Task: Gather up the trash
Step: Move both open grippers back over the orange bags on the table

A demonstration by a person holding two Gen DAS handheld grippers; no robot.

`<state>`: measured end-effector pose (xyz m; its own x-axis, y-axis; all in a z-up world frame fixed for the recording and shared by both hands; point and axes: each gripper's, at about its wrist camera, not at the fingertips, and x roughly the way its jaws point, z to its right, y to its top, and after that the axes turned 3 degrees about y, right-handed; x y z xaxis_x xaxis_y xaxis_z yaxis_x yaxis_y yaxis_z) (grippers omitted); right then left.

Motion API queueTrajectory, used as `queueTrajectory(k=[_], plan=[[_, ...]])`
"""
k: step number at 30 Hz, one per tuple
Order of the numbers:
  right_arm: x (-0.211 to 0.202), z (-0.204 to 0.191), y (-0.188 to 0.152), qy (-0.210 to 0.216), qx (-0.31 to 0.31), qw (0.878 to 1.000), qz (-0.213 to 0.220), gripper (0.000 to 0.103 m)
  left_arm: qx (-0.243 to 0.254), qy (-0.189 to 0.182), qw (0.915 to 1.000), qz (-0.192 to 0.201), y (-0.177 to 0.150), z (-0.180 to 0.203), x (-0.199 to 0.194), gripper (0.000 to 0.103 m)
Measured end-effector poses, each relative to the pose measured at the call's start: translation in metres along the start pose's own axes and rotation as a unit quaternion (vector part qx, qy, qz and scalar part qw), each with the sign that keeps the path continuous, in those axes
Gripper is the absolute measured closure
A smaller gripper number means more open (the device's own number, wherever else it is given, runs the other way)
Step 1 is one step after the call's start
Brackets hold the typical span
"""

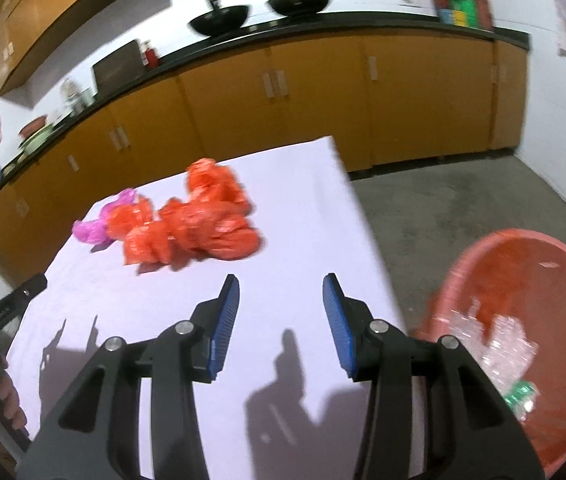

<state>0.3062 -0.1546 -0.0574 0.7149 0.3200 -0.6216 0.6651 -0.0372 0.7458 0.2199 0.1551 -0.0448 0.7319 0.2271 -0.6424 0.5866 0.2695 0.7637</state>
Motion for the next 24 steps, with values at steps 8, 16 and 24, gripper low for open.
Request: queueTrajectory(k=[8, 16, 24], plan=[[0.039, -0.026, 0.018, -0.005, -0.03, 1.0, -0.003, 0.039, 0.011, 0.024, 0.9996, 0.006, 0.008, -0.026, 0.0, 0.029], [0.084, -0.027, 0.023, -0.009, -0.035, 0.999, -0.031, 0.038, 0.009, 0.021, 0.9997, 0.006, 0.011, -0.032, 0.006, 0.028], [0.106, -0.028, 0.03, 0.01, -0.036, 0.998, -0.046, 0.038, 0.011, 0.019, 0.9998, -0.001, 0.009, -0.029, 0.018, 0.028]])
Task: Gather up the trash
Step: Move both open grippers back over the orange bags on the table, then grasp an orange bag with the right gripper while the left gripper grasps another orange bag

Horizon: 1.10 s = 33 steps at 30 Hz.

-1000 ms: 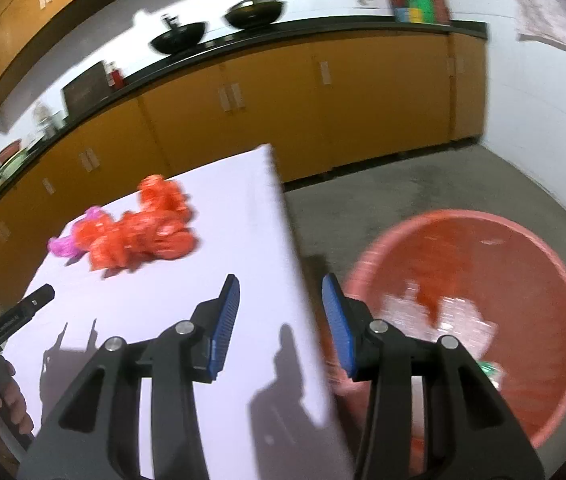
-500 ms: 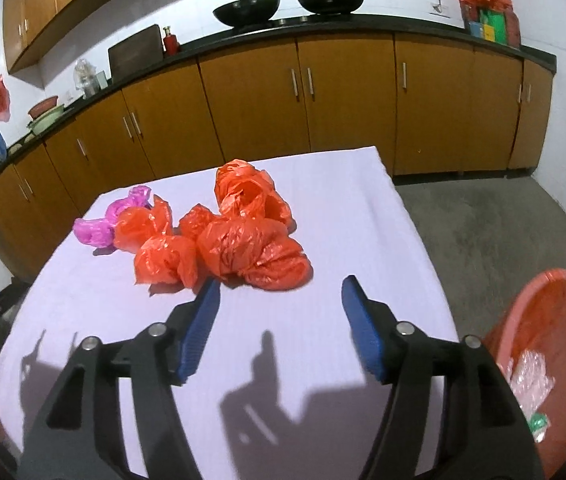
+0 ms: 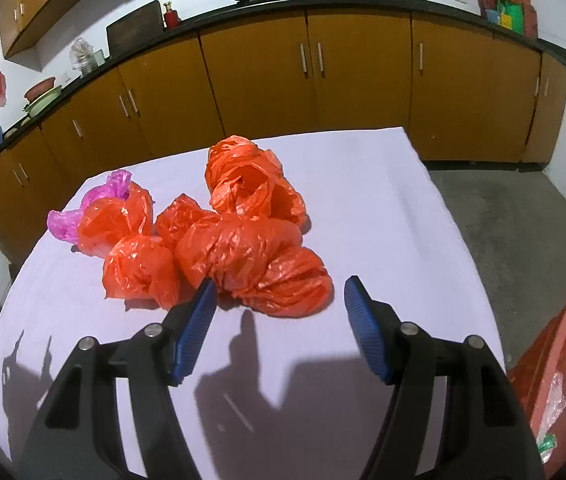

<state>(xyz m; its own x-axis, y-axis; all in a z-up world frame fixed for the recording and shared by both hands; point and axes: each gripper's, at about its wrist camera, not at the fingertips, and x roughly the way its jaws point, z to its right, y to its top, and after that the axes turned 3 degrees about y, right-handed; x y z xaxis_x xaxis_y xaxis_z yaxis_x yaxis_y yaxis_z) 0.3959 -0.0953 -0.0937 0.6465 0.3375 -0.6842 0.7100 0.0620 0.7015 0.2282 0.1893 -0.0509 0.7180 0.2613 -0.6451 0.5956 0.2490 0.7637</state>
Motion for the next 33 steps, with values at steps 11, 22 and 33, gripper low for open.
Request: queueTrajectory(k=[11, 22, 33], plan=[[0.024, -0.014, 0.0, 0.032, -0.03, 0.998, -0.033, 0.067, -0.002, 0.002, 0.9999, -0.012, -0.002, -0.002, 0.016, 0.028], [0.012, -0.009, -0.008, 0.036, -0.022, 0.999, -0.029, 0.096, -0.007, -0.008, 0.9996, -0.025, -0.009, 0.002, 0.026, 0.028], [-0.035, 0.021, -0.028, 0.041, 0.014, 0.999, 0.001, 0.098, 0.006, -0.055, 0.9981, -0.028, -0.009, 0.046, 0.031, 0.021]])
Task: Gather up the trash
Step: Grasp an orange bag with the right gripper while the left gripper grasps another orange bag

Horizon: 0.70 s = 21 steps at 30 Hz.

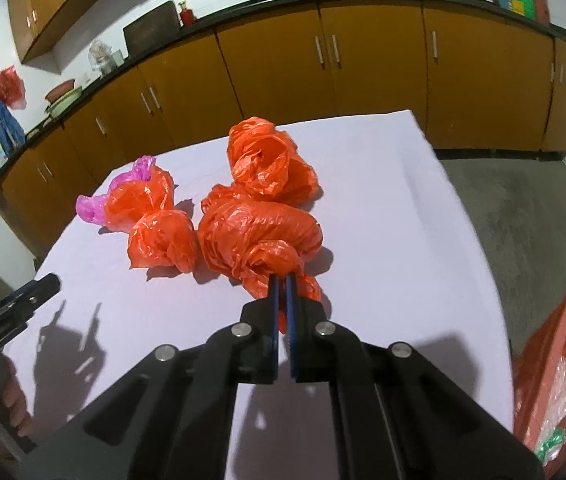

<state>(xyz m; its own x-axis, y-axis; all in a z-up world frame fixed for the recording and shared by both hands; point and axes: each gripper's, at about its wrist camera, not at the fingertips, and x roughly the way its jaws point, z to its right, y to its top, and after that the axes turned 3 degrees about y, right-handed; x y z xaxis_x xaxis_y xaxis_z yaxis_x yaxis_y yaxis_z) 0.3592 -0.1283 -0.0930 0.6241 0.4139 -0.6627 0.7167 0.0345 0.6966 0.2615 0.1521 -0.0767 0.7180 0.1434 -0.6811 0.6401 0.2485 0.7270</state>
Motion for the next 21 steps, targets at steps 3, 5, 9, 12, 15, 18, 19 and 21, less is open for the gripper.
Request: queueTrajectory(k=[3, 5, 9, 12, 15, 18, 19, 21], plan=[[-0.014, 0.01, -0.007, -0.014, 0.005, 1.0, 0.012, 0.098, 0.012, -0.014, 0.9998, 0.004, 0.003, 0.02, 0.004, 0.017], [-0.021, 0.016, -0.011, -0.021, 0.011, 1.0, 0.016, 0.099, 0.022, -0.024, 0.9995, 0.005, 0.007, 0.037, 0.009, 0.014], [-0.035, 0.034, -0.022, -0.028, 0.035, 0.999, 0.02, 0.099, 0.026, -0.04, 0.9988, 0.001, 0.016, 0.062, 0.021, 0.013], [-0.041, 0.041, -0.027, -0.03, 0.042, 0.998, 0.02, 0.099, 0.025, -0.049, 0.9985, -0.007, 0.023, 0.076, 0.032, 0.013], [-0.044, 0.047, -0.033, -0.034, 0.048, 0.998, 0.019, 0.099, 0.01, -0.065, 0.9977, -0.016, 0.03, 0.084, 0.038, 0.013], [-0.045, 0.051, -0.034, -0.033, 0.053, 0.998, 0.018, 0.099, 0.001, -0.064, 0.9977, -0.019, 0.035, 0.09, 0.041, 0.013], [-0.046, 0.052, -0.035, -0.032, 0.055, 0.998, 0.019, 0.099, -0.002, -0.063, 0.9977, -0.025, 0.038, 0.092, 0.044, 0.013], [-0.046, 0.052, -0.035, -0.031, 0.057, 0.998, 0.02, 0.099, -0.004, -0.051, 0.998, -0.036, 0.041, 0.095, 0.054, 0.013]])
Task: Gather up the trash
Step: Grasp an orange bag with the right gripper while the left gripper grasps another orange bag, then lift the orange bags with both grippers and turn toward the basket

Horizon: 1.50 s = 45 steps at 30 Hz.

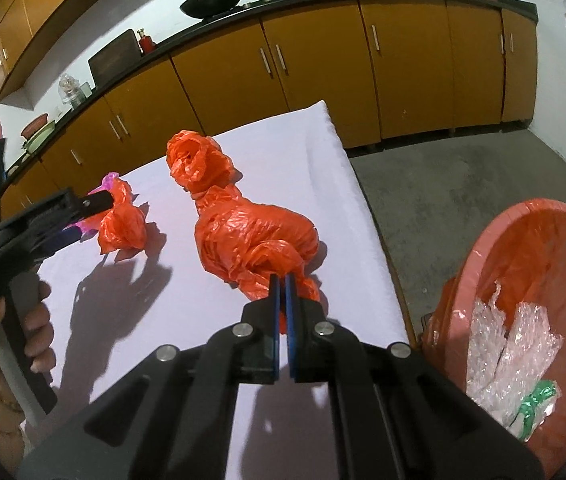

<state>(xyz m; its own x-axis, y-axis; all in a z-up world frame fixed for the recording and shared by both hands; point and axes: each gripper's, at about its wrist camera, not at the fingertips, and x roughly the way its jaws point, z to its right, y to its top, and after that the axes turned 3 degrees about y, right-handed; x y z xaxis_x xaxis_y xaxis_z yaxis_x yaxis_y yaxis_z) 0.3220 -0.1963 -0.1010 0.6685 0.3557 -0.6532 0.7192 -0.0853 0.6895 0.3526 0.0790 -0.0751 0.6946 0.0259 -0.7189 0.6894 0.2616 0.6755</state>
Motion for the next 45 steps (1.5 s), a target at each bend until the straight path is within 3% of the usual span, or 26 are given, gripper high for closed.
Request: queueTrajectory(k=[4, 6, 8, 14, 35, 38, 40, 42, 43, 44, 45], plan=[[-0.003, 0.001, 0.0, 0.0, 0.002, 1.0, 0.004, 0.099, 0.019, 0.017, 0.9996, -0.01, 0.0, 0.007, 0.013, 0.015], [-0.004, 0.002, 0.0, -0.001, 0.002, 1.0, 0.006, 0.099, 0.032, 0.02, 0.9991, -0.017, -0.004, 0.01, 0.018, 0.024], [-0.005, 0.004, 0.0, -0.001, 0.004, 1.0, 0.007, 0.099, 0.04, 0.019, 0.9986, -0.029, -0.009, 0.011, 0.024, 0.043], [-0.01, 0.005, -0.001, 0.003, 0.008, 1.0, 0.01, 0.099, 0.056, 0.014, 0.998, -0.025, -0.02, 0.006, 0.016, 0.064], [-0.071, -0.02, 0.0, 0.026, -0.007, 0.998, 0.051, 0.1, 0.09, -0.007, 0.9958, 0.012, -0.04, -0.001, -0.052, 0.068], [-0.071, -0.022, -0.005, 0.024, -0.013, 0.999, 0.039, 0.1, 0.094, -0.009, 0.9955, 0.012, -0.043, 0.0, -0.056, 0.068], [-0.068, -0.024, -0.011, 0.016, -0.019, 0.999, 0.026, 0.094, 0.094, -0.007, 0.9955, 0.012, -0.045, 0.0, -0.057, 0.068], [-0.069, -0.024, -0.015, 0.007, -0.021, 0.999, 0.028, 0.076, 0.092, -0.004, 0.9957, 0.011, -0.045, -0.002, -0.057, 0.068], [-0.07, -0.024, -0.016, 0.003, -0.02, 0.999, 0.033, 0.055, 0.09, -0.003, 0.9959, 0.011, -0.045, -0.004, -0.058, 0.068], [-0.072, -0.024, -0.015, 0.0, -0.02, 0.999, 0.04, 0.043, 0.088, -0.001, 0.9961, 0.01, -0.044, -0.006, -0.058, 0.068], [-0.073, -0.024, -0.014, -0.002, -0.021, 0.999, 0.047, 0.042, 0.086, 0.0, 0.9963, 0.011, -0.043, -0.007, -0.058, 0.068]])
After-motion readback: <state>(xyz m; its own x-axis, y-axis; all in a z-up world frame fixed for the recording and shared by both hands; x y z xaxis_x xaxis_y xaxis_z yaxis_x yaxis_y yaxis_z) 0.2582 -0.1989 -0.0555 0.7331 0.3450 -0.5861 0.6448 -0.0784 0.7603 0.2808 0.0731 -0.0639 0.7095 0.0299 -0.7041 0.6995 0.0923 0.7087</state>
